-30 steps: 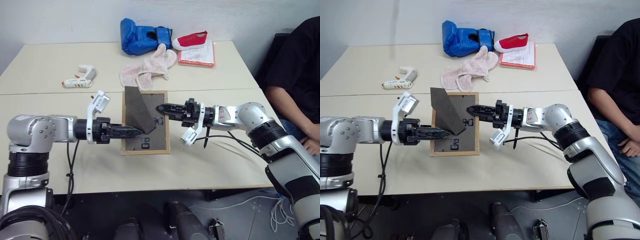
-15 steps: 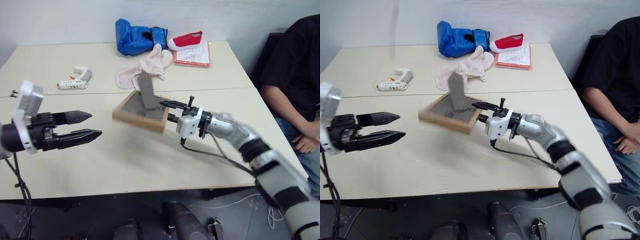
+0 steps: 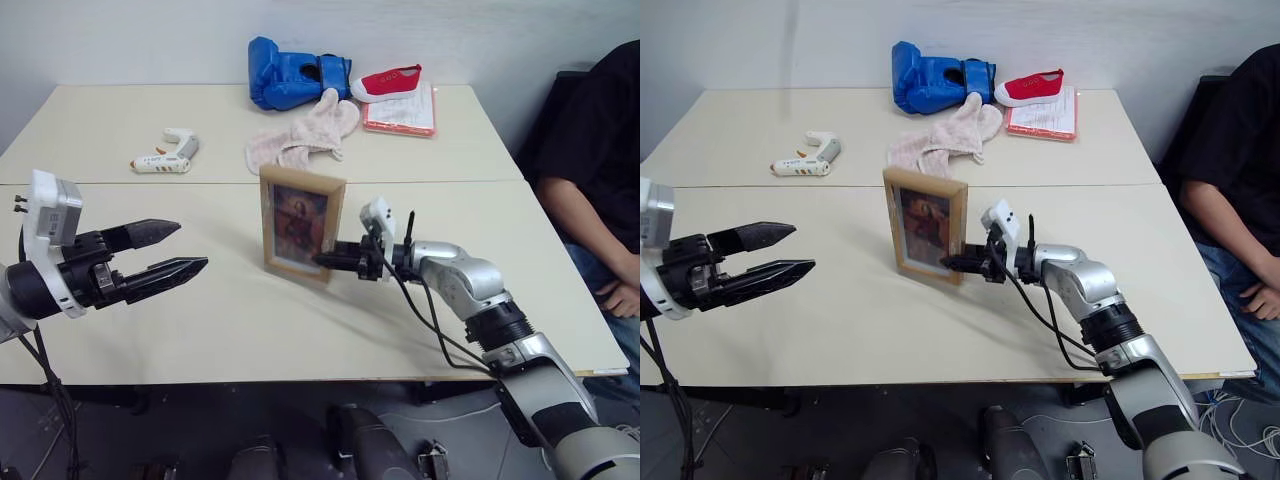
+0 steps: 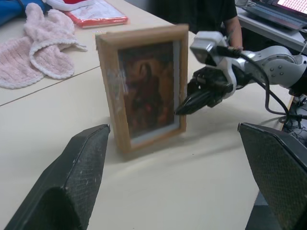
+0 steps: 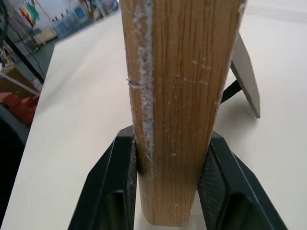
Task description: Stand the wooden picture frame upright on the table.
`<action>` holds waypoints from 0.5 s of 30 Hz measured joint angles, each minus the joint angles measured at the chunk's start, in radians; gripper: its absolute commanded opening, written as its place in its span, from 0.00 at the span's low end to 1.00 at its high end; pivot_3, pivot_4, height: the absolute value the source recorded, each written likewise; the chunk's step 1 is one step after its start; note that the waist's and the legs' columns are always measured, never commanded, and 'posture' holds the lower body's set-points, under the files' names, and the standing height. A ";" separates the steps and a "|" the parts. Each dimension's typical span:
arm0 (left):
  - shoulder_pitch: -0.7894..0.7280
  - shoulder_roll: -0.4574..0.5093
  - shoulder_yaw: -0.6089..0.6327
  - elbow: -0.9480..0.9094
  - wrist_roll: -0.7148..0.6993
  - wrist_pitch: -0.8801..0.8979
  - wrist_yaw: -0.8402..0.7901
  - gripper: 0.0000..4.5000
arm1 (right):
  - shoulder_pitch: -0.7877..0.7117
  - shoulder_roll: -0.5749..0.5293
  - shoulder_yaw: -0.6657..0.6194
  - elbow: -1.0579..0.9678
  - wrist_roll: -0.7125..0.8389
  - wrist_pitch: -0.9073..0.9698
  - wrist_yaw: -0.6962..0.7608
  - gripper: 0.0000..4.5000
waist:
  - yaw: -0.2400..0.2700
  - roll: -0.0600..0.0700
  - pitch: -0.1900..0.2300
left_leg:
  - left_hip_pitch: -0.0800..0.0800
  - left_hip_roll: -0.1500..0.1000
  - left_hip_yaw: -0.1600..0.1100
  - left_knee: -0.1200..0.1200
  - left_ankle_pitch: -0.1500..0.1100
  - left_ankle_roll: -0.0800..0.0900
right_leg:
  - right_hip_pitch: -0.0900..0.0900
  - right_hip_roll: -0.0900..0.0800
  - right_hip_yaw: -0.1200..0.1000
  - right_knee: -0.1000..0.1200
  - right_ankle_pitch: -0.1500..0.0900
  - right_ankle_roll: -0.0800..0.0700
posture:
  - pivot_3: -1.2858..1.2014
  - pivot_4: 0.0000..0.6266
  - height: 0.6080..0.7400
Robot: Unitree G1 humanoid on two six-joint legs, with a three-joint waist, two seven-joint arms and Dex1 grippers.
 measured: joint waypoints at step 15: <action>-0.032 0.046 -0.109 0.089 0.001 -0.100 -0.040 1.00 | 0.085 -0.095 -0.064 -0.271 -0.045 0.184 0.064 0.99 | 0.003 0.000 0.000 | -0.001 -0.001 0.000 -0.001 0.000 0.000 | 0.000 0.000 0.000 -0.001 0.000 0.000 | 0.52 0.24 1.00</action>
